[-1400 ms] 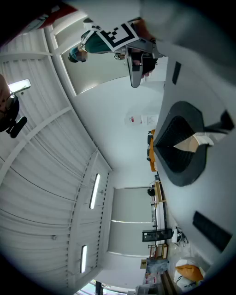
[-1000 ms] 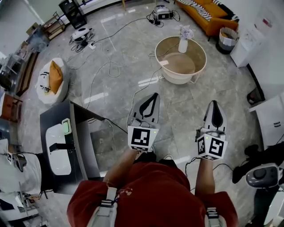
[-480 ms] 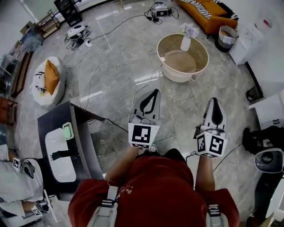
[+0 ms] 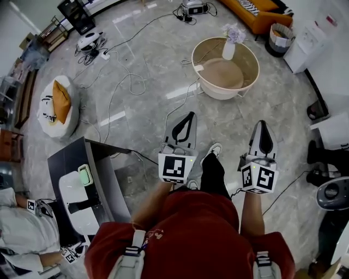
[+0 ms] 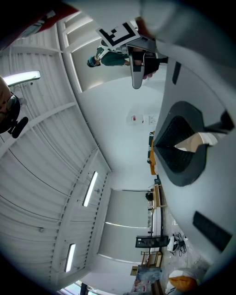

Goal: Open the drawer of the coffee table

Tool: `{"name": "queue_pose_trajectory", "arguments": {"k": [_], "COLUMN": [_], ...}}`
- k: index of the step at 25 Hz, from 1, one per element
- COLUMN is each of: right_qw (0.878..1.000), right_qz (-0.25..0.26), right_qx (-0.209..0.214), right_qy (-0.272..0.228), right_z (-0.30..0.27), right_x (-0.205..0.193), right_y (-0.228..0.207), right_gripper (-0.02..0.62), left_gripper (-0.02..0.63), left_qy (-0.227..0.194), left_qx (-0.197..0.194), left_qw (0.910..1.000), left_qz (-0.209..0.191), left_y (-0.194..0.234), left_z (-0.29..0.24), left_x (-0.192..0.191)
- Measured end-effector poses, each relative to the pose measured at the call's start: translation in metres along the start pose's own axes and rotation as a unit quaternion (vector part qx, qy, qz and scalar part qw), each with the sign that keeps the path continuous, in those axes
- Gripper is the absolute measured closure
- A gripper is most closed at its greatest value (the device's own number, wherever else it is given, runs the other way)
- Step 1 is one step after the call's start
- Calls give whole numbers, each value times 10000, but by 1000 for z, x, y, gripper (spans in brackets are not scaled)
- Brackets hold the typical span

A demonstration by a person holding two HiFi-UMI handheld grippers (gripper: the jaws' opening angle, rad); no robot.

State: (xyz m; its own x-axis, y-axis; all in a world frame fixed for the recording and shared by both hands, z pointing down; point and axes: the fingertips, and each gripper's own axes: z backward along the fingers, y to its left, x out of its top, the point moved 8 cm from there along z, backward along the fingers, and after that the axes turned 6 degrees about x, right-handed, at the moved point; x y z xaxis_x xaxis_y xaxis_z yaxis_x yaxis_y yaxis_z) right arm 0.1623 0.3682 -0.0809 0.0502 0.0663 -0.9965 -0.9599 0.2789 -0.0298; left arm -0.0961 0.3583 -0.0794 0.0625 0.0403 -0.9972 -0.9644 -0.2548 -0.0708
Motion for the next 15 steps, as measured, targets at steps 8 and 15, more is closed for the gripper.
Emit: {"name": "queue_pose_trajectory", "arguments": {"k": [8, 15], "right_qw": [9999, 9998], "right_qz": [-151, -126], "right_qx": [-45, -139], "right_qy": [-3, -21], "right_z": [-106, -198], "right_x": [-21, -21], "right_y": [-52, -116], "right_gripper": [571, 571], "left_gripper": [592, 592], "left_qy": [28, 336], "left_qx": [-87, -225], "left_qw": [9998, 9991], "left_qz": [-168, -99], "left_y": [8, 0], "left_z": [-118, -225], "left_x": [-6, -3]}}
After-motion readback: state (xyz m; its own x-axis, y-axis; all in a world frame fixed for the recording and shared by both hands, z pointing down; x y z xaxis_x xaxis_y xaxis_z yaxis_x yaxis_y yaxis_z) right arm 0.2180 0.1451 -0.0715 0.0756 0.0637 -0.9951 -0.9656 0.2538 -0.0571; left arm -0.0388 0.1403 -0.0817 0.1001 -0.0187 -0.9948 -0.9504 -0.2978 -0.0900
